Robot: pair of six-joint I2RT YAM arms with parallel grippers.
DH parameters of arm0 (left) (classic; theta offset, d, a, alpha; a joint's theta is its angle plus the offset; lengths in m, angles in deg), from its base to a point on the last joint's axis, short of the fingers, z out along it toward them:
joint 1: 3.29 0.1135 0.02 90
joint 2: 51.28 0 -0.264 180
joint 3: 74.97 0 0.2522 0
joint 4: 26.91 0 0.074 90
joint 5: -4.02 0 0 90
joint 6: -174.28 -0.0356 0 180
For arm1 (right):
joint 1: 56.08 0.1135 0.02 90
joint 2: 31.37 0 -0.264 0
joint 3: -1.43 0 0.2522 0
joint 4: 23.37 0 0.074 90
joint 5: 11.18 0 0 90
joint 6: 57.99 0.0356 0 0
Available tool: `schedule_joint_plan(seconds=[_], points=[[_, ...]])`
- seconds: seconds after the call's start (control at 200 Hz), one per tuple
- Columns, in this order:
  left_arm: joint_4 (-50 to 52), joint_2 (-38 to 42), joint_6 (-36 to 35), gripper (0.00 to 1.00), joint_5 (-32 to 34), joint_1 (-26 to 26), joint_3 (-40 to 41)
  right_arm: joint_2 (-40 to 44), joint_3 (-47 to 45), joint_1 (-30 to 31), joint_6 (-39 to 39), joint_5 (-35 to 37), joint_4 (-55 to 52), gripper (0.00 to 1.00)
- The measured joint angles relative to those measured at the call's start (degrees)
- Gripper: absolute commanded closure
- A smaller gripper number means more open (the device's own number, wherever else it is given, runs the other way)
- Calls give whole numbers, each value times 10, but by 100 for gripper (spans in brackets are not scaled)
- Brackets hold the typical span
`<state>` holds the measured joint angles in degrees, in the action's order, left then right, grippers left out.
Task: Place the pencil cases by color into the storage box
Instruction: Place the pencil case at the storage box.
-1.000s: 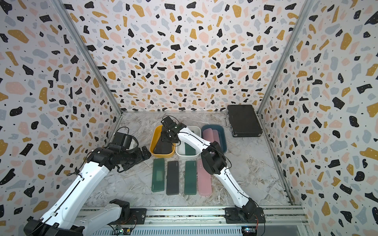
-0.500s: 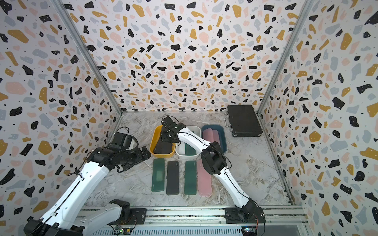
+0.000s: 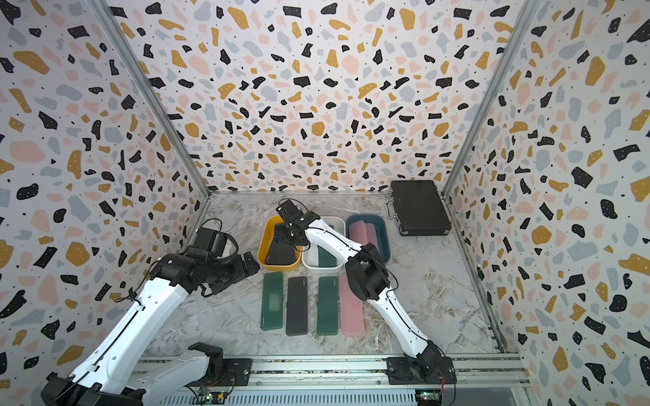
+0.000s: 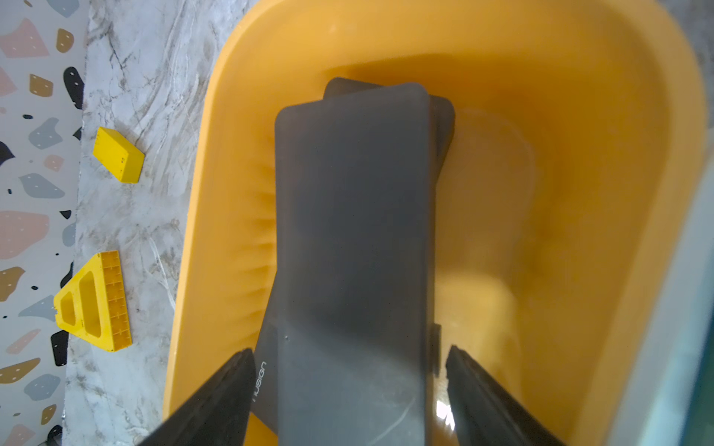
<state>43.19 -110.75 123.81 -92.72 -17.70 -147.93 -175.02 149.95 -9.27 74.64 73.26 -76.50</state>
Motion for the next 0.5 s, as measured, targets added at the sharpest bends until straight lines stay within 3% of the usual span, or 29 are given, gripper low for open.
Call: schedule_joint_plan(seconds=[0.501], points=[[8,-8,-3,0,3,0,1,11,3,2,-41,32,-20,18]])
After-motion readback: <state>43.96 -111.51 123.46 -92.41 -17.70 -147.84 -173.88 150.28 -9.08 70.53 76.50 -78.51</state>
